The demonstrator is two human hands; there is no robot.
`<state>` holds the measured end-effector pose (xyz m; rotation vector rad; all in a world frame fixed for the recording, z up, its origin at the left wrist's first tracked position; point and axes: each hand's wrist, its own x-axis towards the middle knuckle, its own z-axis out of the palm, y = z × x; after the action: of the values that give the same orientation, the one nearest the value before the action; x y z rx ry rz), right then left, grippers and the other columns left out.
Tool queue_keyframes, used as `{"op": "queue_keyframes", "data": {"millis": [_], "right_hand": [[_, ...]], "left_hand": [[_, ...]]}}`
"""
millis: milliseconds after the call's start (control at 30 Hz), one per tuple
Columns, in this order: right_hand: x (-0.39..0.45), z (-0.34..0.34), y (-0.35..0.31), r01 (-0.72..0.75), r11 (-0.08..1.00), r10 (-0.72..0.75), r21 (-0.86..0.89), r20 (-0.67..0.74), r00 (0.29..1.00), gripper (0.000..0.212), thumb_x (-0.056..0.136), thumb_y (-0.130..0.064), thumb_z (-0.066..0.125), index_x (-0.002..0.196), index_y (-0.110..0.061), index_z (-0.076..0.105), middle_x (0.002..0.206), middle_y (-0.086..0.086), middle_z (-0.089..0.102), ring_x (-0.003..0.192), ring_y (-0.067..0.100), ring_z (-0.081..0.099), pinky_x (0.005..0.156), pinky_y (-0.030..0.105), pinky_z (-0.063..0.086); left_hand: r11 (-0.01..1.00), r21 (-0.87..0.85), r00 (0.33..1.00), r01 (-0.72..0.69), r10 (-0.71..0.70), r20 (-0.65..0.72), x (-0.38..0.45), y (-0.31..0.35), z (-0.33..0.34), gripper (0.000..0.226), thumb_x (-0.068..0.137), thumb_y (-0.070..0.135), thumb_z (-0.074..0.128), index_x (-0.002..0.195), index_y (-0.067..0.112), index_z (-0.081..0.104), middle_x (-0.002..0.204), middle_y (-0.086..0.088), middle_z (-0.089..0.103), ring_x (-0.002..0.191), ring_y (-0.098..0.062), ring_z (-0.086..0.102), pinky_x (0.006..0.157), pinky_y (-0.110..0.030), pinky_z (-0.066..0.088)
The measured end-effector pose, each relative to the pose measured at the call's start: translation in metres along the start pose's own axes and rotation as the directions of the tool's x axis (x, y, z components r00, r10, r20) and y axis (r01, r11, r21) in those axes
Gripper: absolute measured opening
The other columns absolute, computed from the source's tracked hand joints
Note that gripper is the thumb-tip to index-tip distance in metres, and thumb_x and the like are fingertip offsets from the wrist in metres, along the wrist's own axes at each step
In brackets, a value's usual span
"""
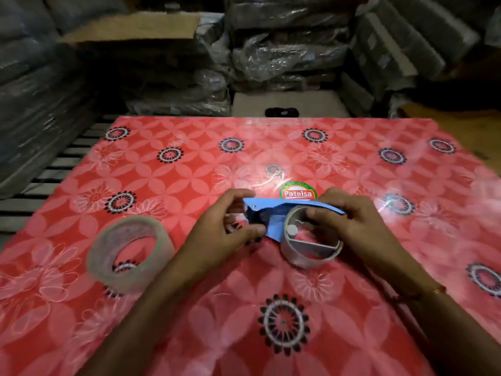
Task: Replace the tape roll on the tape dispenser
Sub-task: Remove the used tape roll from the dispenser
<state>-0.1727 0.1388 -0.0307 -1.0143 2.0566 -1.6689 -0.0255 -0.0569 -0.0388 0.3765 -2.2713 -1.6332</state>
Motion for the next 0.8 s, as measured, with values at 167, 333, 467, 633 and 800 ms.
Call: {"op": "queue_keyframes", "data": {"millis": [167,333,467,633,800], "right_hand": [[-0.016,0.007,-0.002,0.221,0.955,-0.248,-0.197,-0.125,0.961,0.025,0.088,-0.006,0.073,0.084,-0.03,0.077,0.083,0.003,0.064,0.079,0.014,0.062,0.069,0.028,0.045],[-0.024,0.023,-0.003,0.3,0.864,-0.401,-0.404,-0.192,0.896,0.007,0.088,-0.011,0.069,0.085,-0.013,0.074,0.082,0.001,0.061,0.08,0.016,0.059,0.069,0.029,0.043],[-0.039,0.04,-0.012,0.267,0.889,-0.386,-0.373,-0.293,0.875,0.014,0.093,-0.011,0.065,0.079,-0.013,0.062,0.083,0.0,0.058,0.081,0.015,0.056,0.07,0.027,0.041],[-0.072,0.062,-0.02,0.221,0.95,-0.296,-0.22,-0.413,0.861,0.02,0.098,-0.018,0.058,0.079,-0.019,0.052,0.086,0.001,0.053,0.08,0.018,0.052,0.072,0.036,0.044],[-0.096,0.067,-0.02,0.197,0.964,-0.255,-0.176,-0.43,0.866,0.018,0.098,-0.024,0.054,0.08,-0.024,0.05,0.088,0.003,0.052,0.082,0.022,0.052,0.077,0.049,0.047]], "left_hand": [[0.946,0.285,0.979,-0.156,0.186,-0.081,-0.01,-0.003,-0.002,0.062,0.074,0.037,0.075,0.132,0.028,0.054,0.123,0.009,0.06,0.11,-0.007,0.061,0.097,-0.037,0.052],[0.979,0.198,0.992,-0.038,0.061,-0.109,-0.026,-0.008,0.006,0.095,0.067,0.061,0.072,0.149,0.036,0.031,0.135,0.008,0.049,0.113,-0.008,0.058,0.102,-0.034,0.048],[0.987,0.14,0.982,-0.082,0.104,-0.156,-0.055,-0.005,0.016,0.076,0.081,0.039,0.077,0.146,0.034,0.038,0.134,0.012,0.049,0.114,-0.001,0.056,0.1,-0.03,0.049],[0.939,0.238,0.943,-0.247,0.29,-0.162,-0.092,0.002,0.039,0.057,0.074,0.047,0.079,0.123,0.035,0.054,0.122,0.016,0.054,0.114,0.002,0.055,0.098,-0.028,0.049],[0.886,0.368,0.911,-0.281,0.367,-0.189,-0.109,0.006,0.058,0.067,0.066,0.062,0.07,0.124,0.038,0.046,0.12,0.021,0.05,0.117,-0.004,0.05,0.094,-0.026,0.046]]}}
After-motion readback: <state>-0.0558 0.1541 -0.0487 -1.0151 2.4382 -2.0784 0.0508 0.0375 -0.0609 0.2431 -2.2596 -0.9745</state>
